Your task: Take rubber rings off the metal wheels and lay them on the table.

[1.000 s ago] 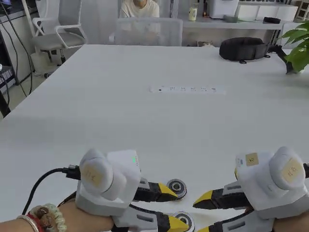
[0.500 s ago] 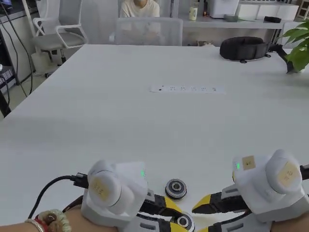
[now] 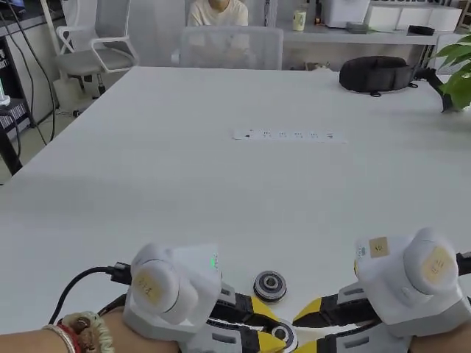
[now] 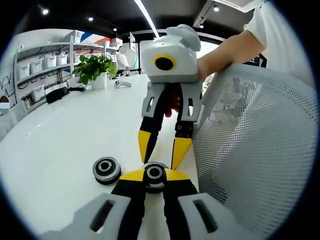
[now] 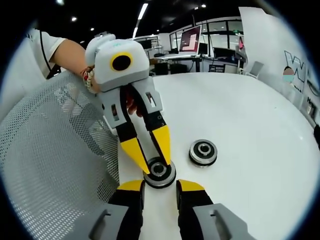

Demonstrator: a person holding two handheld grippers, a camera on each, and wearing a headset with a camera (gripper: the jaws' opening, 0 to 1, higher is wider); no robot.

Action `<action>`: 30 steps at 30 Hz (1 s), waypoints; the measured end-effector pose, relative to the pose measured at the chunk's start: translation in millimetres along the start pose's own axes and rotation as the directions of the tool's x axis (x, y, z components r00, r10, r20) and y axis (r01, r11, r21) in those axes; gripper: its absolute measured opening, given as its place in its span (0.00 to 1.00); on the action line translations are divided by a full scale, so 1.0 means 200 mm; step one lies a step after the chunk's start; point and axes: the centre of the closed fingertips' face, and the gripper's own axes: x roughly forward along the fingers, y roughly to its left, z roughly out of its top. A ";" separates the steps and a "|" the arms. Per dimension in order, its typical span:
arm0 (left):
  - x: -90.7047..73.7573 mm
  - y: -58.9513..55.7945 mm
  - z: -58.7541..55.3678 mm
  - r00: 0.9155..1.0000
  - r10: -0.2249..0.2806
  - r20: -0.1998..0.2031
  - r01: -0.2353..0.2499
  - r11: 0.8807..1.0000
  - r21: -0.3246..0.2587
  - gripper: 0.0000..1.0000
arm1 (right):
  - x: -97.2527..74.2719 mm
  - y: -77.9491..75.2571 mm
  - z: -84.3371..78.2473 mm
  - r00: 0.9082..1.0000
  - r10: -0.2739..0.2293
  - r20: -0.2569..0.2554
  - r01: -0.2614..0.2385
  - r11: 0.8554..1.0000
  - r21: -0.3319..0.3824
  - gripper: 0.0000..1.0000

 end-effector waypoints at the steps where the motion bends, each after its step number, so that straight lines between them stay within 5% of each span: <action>1: 0.00 0.00 0.00 1.000 0.005 -0.003 -0.005 1.000 0.001 0.07 | 0.00 0.00 0.00 1.000 -0.004 -0.003 0.004 1.000 -0.004 0.21; 26: 0.00 0.02 0.00 1.000 0.018 -0.002 -0.018 1.000 -0.012 0.07 | 0.00 -0.01 0.01 1.000 -0.006 0.001 0.006 1.000 -0.027 0.15; 30: 0.00 0.03 0.00 1.000 0.020 0.001 -0.020 1.000 -0.013 0.07 | 0.00 -0.02 -0.02 1.000 -0.006 -0.014 0.006 1.000 -0.019 0.05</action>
